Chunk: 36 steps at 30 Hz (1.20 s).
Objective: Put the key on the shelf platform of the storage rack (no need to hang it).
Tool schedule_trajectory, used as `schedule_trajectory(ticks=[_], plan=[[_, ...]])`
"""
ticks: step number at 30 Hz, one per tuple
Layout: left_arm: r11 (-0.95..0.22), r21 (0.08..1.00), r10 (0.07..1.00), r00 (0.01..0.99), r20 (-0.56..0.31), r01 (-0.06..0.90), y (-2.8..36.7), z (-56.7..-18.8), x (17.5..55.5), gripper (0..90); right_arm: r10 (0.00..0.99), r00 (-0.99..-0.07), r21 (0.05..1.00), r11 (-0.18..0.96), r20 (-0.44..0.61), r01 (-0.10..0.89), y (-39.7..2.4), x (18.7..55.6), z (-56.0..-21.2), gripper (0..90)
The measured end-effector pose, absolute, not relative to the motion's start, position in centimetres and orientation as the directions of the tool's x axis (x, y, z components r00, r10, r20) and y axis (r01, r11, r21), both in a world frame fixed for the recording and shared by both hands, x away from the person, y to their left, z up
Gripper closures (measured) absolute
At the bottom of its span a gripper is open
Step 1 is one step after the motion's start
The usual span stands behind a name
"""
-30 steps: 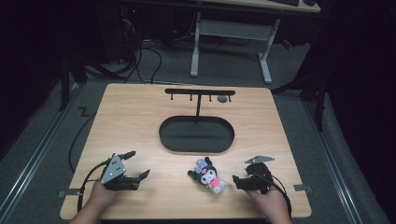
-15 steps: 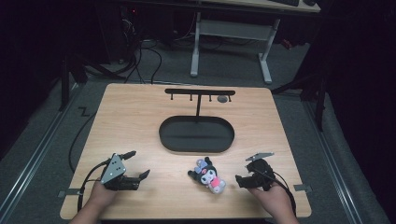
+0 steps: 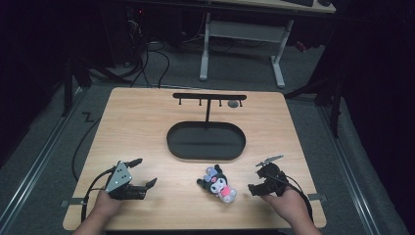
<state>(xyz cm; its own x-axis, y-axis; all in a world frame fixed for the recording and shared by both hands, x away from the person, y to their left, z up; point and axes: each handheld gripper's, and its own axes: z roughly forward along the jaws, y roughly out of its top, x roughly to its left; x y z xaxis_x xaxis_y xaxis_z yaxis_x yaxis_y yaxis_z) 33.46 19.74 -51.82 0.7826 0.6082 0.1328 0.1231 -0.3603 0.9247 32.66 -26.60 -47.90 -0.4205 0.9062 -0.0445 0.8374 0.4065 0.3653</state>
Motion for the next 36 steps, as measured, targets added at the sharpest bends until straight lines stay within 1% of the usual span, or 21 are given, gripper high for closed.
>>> schedule_trajectory(ticks=[4, 8, 15, 23, 27, 33, 34, 35, 36], plan=[[-0.361, 0.925, 0.607, 0.783, 0.134, 0.122, 19.7, -51.8, 33.5, 15.4, 0.902, -0.429, 0.347, 0.419, -0.051, 0.839, -26.4, 32.8, -47.8, 21.7], [-0.361, 0.924, 0.608, 0.783, 0.132, 0.124, 19.7, -51.8, 33.5, 15.4, 0.888, -0.454, 0.308, 0.453, -0.074, 0.836, -26.1, 33.1, -47.4, 21.5], [-0.359, 0.925, 0.608, 0.783, 0.13, 0.125, 19.8, -51.8, 33.4, 15.4, 0.877, -0.476, 0.255, 0.476, -0.068, 0.841, -25.8, 33.3, -47.0, 21.5], [-0.358, 0.926, 0.607, 0.783, 0.133, 0.12, 19.8, -51.7, 33.4, 15.4, 0.856, -0.509, 0.219, 0.516, -0.094, 0.828, -25.5, 33.3, -46.6, 20.3], [-0.356, 0.926, 0.61, 0.782, 0.13, 0.124, 19.7, -51.8, 33.5, 15.3, 0.846, -0.522, 0.223, 0.533, -0.108, 0.816, -25.2, 33.4, -46.3, 17.5], [-0.365, 0.923, 0.604, 0.785, 0.136, 0.12, 19.7, -51.8, 33.5, 15.4, 0.837, -0.538, 0.207, 0.546, -0.099, 0.812, -24.6, 33.3, -46.0, 12.2], [-0.362, 0.924, 0.607, 0.784, 0.133, 0.123, 19.7, -51.8, 33.5, 15.4, 0.828, -0.554, 0.197, 0.56, -0.09, 0.805, -24.3, 33.2, -45.7, 7.6], [-0.362, 0.924, 0.607, 0.784, 0.133, 0.123, 19.7, -51.8, 33.5, 15.4, 0.828, -0.554, 0.197, 0.56, -0.09, 0.805, -24.3, 33.2, -45.7, 7.6], [-0.363, 0.923, 0.606, 0.784, 0.132, 0.125, 19.7, -51.9, 33.6, 15.4, 0.822, -0.564, 0.183, 0.568, -0.081, 0.802, -23.9, 33.1, -45.5, 3.8]])
